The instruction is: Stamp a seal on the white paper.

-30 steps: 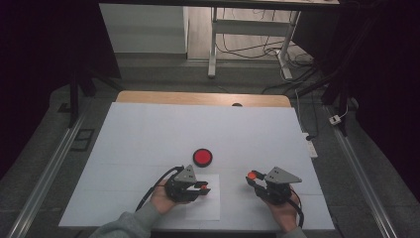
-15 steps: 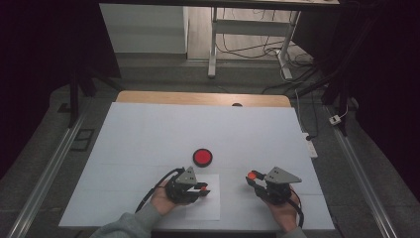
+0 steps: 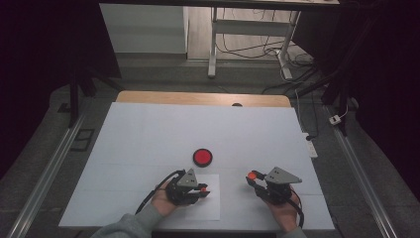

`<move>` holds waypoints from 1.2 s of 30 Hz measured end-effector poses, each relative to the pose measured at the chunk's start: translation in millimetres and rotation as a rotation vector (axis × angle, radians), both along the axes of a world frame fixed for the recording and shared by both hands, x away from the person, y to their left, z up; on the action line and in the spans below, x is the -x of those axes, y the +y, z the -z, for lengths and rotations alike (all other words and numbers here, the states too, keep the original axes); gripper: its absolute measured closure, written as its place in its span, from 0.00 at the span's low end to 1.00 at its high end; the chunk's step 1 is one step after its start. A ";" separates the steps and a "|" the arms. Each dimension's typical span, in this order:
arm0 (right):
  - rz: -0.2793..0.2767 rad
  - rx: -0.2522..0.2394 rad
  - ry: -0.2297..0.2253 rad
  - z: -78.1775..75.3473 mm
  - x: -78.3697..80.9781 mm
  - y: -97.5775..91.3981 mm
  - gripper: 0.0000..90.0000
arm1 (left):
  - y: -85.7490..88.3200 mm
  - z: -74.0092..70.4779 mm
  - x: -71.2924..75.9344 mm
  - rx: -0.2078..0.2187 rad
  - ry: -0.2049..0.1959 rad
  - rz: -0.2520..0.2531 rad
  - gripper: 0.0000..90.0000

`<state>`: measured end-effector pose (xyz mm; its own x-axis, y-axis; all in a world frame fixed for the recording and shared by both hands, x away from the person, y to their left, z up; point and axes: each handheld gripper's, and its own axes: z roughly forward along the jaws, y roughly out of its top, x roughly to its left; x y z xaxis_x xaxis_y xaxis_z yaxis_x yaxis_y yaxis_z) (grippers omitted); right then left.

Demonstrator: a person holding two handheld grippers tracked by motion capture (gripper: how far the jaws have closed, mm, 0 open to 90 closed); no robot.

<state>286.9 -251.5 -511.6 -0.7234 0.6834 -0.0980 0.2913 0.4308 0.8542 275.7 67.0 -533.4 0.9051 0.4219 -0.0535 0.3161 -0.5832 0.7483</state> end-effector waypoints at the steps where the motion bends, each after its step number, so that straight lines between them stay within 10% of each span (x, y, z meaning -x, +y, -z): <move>1: 0.000 0.000 0.000 -0.1 0.0 -0.1 0.71 | -0.3 -0.1 0.5 -0.004 -0.004 0.000 0.81; 36: 0.009 -0.002 -0.007 -1.8 1.3 -1.1 0.71 | -1.6 2.6 7.6 -0.025 -0.076 0.002 0.81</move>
